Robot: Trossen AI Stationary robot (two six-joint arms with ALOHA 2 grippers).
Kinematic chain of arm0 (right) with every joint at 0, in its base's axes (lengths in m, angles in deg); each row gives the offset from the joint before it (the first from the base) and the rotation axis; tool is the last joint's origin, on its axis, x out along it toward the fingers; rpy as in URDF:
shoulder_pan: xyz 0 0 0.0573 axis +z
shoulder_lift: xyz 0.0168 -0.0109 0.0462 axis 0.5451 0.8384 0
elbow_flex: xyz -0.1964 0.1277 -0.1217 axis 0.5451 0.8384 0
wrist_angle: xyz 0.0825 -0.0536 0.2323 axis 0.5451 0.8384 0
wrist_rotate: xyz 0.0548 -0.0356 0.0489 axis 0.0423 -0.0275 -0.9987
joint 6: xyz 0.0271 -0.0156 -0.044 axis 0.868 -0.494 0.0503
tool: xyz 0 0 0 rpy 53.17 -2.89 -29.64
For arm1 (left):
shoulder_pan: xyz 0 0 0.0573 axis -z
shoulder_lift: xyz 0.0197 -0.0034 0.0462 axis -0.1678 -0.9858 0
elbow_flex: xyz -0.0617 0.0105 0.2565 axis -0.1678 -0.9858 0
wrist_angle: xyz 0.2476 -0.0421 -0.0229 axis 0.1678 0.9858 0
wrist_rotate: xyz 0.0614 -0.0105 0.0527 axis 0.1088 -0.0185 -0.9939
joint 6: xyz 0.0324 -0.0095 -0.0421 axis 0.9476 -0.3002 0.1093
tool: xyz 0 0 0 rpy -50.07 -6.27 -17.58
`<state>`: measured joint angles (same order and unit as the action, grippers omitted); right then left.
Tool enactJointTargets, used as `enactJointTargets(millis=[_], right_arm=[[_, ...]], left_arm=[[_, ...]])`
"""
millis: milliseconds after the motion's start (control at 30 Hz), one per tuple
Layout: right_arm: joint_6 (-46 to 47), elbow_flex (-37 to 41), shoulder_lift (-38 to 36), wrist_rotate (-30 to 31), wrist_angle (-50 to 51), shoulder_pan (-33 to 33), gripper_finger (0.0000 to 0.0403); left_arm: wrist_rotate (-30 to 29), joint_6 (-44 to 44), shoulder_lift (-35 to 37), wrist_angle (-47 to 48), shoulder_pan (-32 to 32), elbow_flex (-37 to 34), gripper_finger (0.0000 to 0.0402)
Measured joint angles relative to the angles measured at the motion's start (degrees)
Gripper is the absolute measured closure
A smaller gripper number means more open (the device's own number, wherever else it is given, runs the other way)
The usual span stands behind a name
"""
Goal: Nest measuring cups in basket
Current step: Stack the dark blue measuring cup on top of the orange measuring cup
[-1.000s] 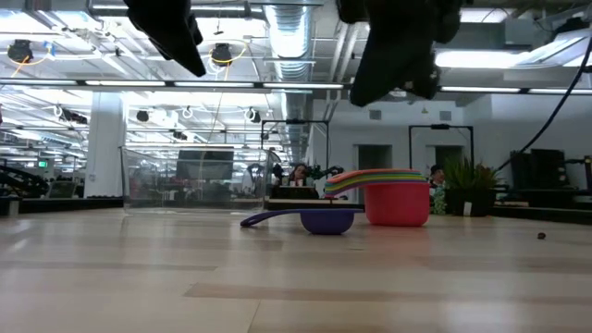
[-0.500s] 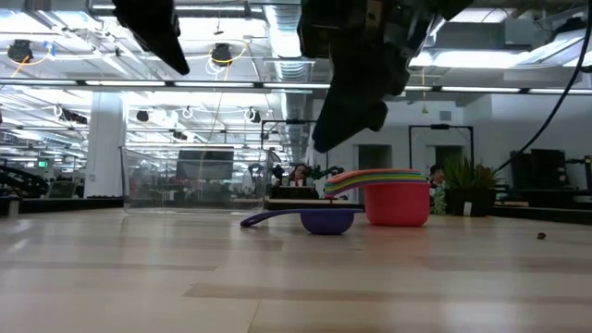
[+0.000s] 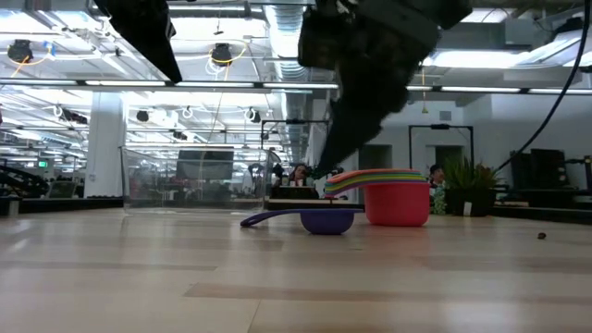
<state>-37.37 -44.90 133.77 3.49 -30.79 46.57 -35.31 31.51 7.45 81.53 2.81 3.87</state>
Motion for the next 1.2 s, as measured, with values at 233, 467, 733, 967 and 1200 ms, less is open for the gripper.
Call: enactJointTargets(millis=[233,467,733,967,1200], right_arm=[[-0.23,-0.11,3.4,-0.03,-2.27,-0.21,0.0208],[-1.05,-0.18,6.49,-0.21,-2.15,-0.2,0.0206],[-1.04,-0.14,6.49,0.27,-0.93,-0.57,0.0225],[-1.06,-0.32,7.85,0.31,1.18,-0.45,0.025],[2.62,-0.87,8.56,0.14,1.02,-0.5,0.0287]], left_arm=[[0.02,0.13,-0.02,-0.12,0.0,0.0,0.0401],[0.26,0.14,-0.02,-0.14,0.0,0.0,0.0401],[0.57,0.17,0.0,-0.18,0.0,0.0,0.0401],[1.31,0.17,0.0,-0.21,-0.02,0.0,0.0401],[1.4,0.12,0.0,-0.21,-0.02,0.0,0.0401]])
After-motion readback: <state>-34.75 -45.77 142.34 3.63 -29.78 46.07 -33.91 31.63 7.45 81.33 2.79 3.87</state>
